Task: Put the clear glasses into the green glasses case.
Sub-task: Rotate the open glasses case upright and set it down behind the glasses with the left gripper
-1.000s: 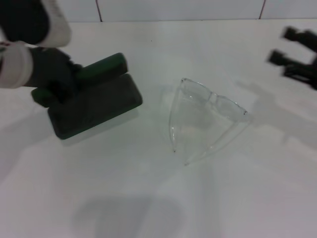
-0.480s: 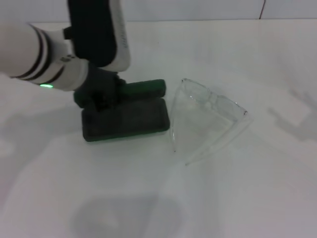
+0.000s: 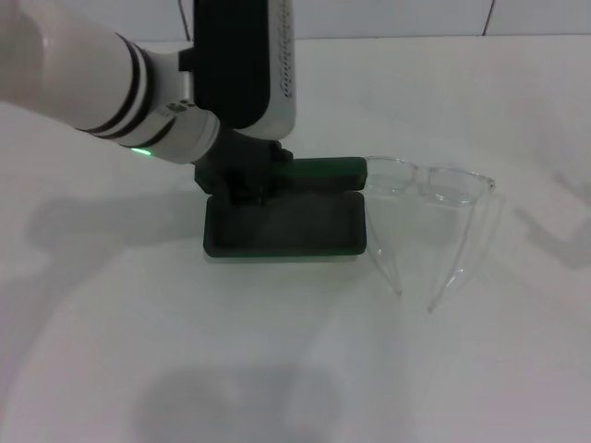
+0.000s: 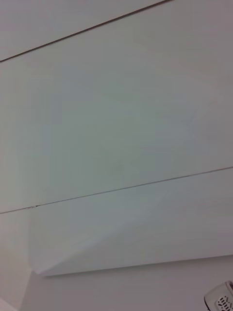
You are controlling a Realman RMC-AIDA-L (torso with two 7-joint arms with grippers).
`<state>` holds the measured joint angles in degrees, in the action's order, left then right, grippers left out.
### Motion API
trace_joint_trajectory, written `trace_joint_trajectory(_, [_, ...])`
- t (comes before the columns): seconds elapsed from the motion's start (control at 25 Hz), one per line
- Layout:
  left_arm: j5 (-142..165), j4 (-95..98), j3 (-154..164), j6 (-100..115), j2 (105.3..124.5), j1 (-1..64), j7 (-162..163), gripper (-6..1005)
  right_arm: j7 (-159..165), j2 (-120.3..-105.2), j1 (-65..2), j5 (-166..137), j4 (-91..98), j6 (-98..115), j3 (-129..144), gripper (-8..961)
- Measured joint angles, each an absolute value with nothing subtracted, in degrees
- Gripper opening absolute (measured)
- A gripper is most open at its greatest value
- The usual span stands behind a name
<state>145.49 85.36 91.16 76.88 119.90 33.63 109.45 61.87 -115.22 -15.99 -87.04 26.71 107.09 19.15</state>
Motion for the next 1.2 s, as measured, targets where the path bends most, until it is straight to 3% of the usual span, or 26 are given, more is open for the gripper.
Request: trace_joint_trajectory(1.2, [150.9, 82.3, 99.9, 66.8, 120.11, 32.3, 115.0, 268, 60.9, -115.30, -15.1, -86.8, 25.5, 108.0, 19.1, 854])
